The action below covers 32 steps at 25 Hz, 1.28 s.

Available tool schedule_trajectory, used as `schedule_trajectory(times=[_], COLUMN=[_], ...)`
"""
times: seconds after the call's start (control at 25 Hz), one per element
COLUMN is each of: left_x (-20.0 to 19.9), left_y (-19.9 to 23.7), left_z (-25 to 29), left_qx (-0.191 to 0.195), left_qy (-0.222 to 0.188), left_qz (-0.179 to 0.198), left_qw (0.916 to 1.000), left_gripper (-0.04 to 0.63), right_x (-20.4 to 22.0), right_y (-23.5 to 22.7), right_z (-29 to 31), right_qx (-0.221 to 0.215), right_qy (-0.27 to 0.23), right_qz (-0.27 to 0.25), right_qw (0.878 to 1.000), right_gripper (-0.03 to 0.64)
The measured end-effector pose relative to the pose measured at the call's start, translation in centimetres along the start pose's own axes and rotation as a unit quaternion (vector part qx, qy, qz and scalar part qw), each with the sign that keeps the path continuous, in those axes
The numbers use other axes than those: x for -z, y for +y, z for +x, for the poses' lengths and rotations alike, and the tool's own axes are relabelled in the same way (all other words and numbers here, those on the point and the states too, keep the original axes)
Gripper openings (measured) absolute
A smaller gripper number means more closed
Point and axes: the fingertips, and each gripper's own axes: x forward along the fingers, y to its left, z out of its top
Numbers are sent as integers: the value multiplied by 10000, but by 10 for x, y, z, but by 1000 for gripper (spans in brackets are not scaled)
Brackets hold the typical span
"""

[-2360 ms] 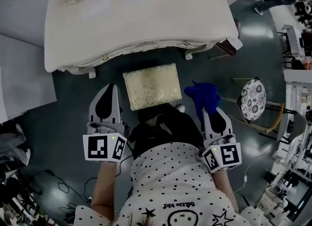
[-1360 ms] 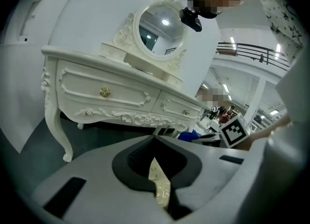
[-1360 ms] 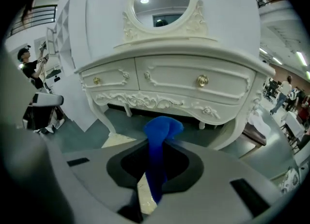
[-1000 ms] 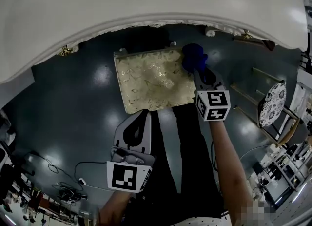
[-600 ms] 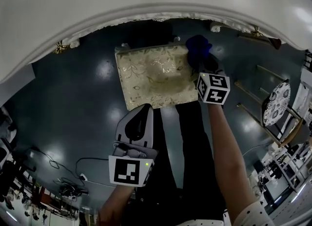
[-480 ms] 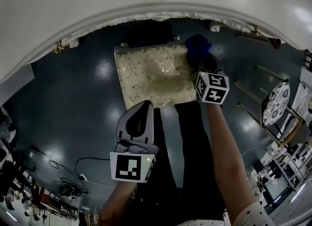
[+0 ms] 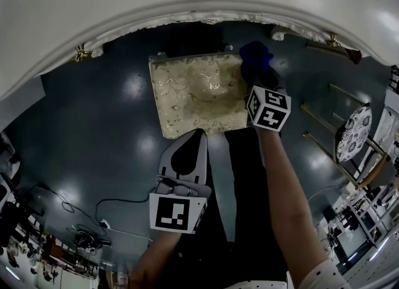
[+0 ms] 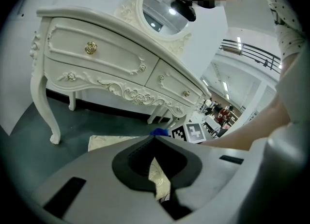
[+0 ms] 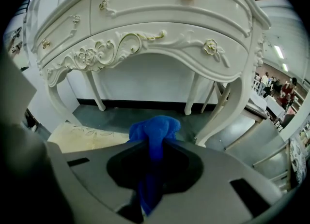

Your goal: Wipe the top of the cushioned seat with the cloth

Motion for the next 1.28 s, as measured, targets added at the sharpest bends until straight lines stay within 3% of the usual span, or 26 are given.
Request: schedule_trajectory(times=[0.44, 1.28], left_x=[4, -8], left_y=[6, 25], left_z=[-4, -19], left_qx=[-69, -284], left_qy=[72, -291], left_qz=[-30, -357], left_qw=[9999, 9985], left_gripper=[-3, -3], right_x=[-2, -2], right_y=[25, 73], right_z=[-1, -2], right_qx=[-116, -353], right_qy=[17, 57], right_qz=[-73, -205], right_qw=[9999, 9992], right_gripper=[60, 60])
